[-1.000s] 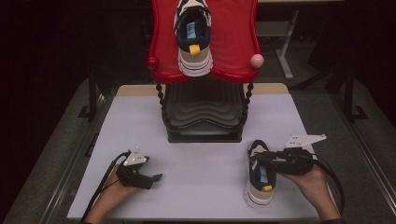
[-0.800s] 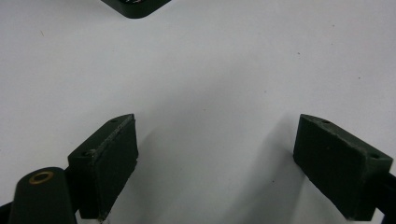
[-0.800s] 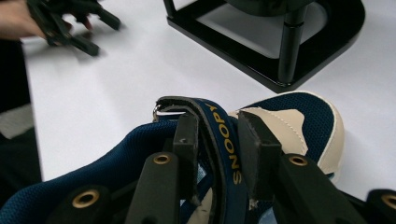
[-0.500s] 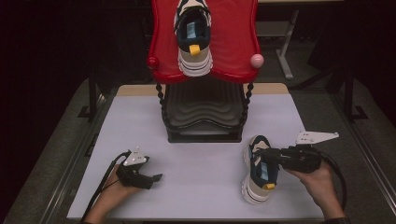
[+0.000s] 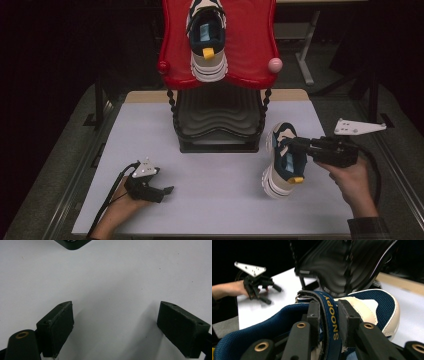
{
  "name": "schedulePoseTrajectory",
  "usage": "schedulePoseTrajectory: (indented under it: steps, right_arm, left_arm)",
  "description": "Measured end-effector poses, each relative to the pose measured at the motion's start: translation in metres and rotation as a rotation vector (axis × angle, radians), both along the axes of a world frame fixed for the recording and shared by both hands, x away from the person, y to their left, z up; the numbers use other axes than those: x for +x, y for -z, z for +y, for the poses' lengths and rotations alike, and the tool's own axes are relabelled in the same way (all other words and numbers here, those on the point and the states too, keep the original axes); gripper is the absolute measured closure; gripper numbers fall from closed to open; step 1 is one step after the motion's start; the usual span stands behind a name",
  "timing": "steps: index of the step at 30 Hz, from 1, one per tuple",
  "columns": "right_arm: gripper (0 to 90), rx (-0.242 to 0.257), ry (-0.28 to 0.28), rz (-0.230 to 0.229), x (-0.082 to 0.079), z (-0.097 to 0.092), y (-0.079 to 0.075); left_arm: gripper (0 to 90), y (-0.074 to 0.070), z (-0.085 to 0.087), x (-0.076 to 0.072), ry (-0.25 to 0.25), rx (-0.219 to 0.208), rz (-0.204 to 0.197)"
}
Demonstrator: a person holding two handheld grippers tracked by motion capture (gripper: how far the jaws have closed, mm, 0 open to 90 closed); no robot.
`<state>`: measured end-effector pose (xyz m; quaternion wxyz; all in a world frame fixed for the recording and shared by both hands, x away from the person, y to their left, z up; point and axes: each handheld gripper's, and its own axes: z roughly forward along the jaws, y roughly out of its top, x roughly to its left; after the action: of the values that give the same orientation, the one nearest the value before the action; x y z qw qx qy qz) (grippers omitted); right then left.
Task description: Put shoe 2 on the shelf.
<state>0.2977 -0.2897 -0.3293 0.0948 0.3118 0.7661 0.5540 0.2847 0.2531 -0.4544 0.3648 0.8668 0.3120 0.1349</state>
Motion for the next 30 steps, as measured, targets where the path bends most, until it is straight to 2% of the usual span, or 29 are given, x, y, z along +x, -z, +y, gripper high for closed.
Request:
schedulePoseTrajectory:
  steps: [8, 15, 24, 30]
  right_arm:
    - [72.9, 0.043, 0.017, -0.078, 0.01, -0.012, -0.044]
    - [73.1, 0.054, 0.03, -0.144, 0.021, -0.015, -0.081]
    - [73.5, 0.092, 0.035, -0.19, 0.033, -0.016, -0.117]
    - [73.7, 0.087, 0.046, -0.221, 0.037, -0.017, -0.14]
  left_arm:
    - [12.9, 0.0, 0.0, 0.0, 0.0, 0.001, -0.001]
    - [12.9, 0.0, 0.0, 0.0, 0.001, 0.002, -0.002]
    - [12.9, 0.0, 0.0, 0.0, 0.001, 0.003, -0.002]
    - [12.9, 0.0, 0.0, 0.0, 0.002, 0.005, -0.002]
